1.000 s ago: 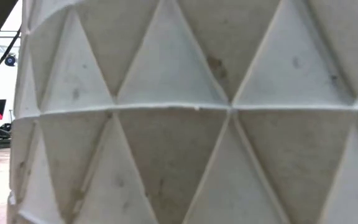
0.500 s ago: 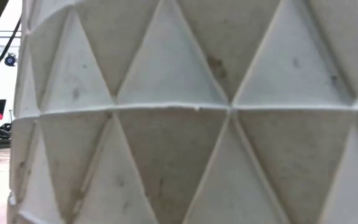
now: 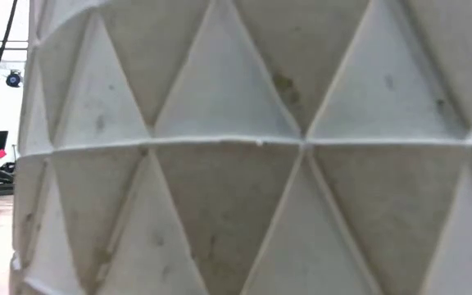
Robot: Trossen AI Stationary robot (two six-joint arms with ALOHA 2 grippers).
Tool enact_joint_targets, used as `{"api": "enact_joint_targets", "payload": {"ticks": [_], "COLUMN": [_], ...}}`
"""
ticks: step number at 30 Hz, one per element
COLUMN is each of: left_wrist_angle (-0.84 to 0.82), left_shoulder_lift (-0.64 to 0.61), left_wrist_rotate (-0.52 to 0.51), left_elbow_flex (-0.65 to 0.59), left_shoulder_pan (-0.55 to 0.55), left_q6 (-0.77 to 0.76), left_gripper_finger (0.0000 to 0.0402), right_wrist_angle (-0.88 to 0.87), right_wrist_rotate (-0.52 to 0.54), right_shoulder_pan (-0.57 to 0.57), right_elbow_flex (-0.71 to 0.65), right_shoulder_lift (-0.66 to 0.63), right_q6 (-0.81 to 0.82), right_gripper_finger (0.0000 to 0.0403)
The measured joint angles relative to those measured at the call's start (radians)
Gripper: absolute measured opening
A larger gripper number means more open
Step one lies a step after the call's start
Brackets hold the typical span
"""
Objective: Pick and place pill bottles into a basket
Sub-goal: Put the medicine bottle into the container
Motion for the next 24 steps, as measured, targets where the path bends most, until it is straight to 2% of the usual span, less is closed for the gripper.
{"api": "enact_joint_targets", "payload": {"ticks": [9,21,24], "left_wrist_angle": [0.017,0.192,0.265], "left_shoulder_lift": [-0.105,-0.255,-0.299], "left_wrist_rotate": [-0.179,-0.454,-0.500], "left_elbow_flex": [0.000,0.002,0.002], "left_shoulder_pan": [-0.018,-0.018,-0.017], "left_q6": [0.179,0.647,0.809], "left_gripper_finger": [0.0108,0.0108,0.0108], "right_wrist_angle": [0.001,0.001,0.001], "right_wrist_rotate": [0.000,0.000,0.000], "right_shoulder_pan": [0.000,0.000,0.000], "right_elbow_flex": [0.000,0.000,0.000], "right_shoulder_lift": [0.000,0.000,0.000], "right_q6": [0.000,0.000,0.000], "right_gripper_finger": [0.0068,0.0068,0.0068]}}
